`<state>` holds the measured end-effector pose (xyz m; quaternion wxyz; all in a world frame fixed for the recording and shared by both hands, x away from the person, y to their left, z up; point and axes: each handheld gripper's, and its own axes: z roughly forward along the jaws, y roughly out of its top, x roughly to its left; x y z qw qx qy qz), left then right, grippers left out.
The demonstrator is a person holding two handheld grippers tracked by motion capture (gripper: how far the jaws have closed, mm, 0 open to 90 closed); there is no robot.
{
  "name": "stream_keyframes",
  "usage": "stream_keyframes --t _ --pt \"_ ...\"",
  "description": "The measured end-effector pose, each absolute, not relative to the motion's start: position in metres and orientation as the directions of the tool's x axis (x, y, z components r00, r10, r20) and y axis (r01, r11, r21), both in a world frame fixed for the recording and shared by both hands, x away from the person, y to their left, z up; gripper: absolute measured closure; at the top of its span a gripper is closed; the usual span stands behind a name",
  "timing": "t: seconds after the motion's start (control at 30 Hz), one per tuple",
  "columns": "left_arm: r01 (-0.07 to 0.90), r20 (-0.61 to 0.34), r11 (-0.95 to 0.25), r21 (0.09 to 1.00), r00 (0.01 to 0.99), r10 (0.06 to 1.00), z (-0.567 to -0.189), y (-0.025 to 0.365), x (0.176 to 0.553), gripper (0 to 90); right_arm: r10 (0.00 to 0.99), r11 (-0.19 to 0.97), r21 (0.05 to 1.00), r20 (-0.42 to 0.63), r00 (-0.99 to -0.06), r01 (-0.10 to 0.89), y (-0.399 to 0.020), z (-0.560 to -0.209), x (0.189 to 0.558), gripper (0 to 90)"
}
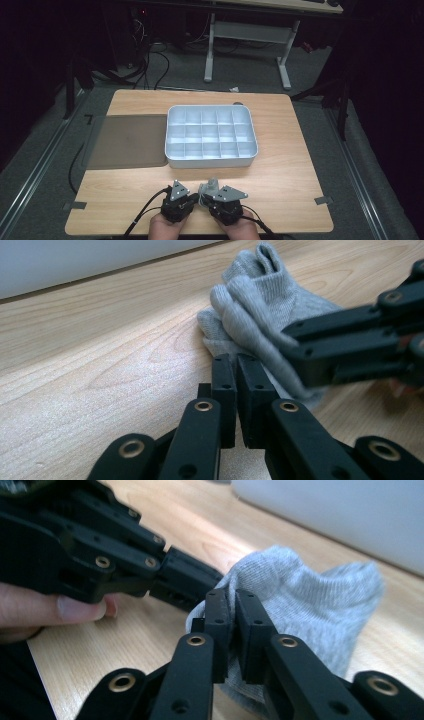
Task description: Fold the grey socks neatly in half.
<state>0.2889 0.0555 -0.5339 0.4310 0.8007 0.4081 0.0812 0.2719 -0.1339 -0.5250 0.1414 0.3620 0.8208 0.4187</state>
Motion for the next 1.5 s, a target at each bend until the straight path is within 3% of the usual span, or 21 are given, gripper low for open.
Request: stream_keyframes --t 0.3,0.5,0.67,0.93,1.07,1.2,1.5 --pt "0.556 -0.218 -0.237 0.797 0.63 0.745 -0.524 0.068 0.291 86.9 0.711 0.409 0.787 0.043 -0.702 0.462 -0.13 -0.529 0.27 82.9" --pt "0.476 -0.188 -0.235 0.848 0.684 0.705 -0.503 0.056 0.29 88.6 0.713 0.406 0.788 0.043 -0.7 0.462 -0.13 -0.53 0.269 82.6" --pt "0.487 -0.186 -0.268 0.831 0.697 0.692 -0.512 0.038 0.295 89.0 0.711 0.394 0.786 0.068 -0.7 0.477 -0.13 -0.529 0.269 77.7" --pt "0.515 -0.189 -0.275 0.812 0.677 0.711 -0.525 0.041 0.3 89.8 0.704 0.373 0.79 0.101 -0.703 0.487 -0.137 -0.526 0.264 70.6" --pt "0.514 -0.184 -0.279 0.811 0.677 0.712 -0.527 0.041 0.299 89.8 0.703 0.353 0.81 0.1 -0.704 0.468 -0.144 -0.519 0.259 72.5" --pt "0.509 -0.177 -0.285 0.812 0.681 0.711 -0.527 0.04 0.299 89.8 0.744 0.314 0.85 0.057 -0.666 0.423 -0.156 -0.507 0.259 84.6" --pt "0.497 -0.159 -0.306 0.812 0.693 0.703 -0.528 0.04 0.298 89.6 0.76 0.386 0.781 0.033 -0.649 0.491 -0.16 -0.517 0.277 86.0"
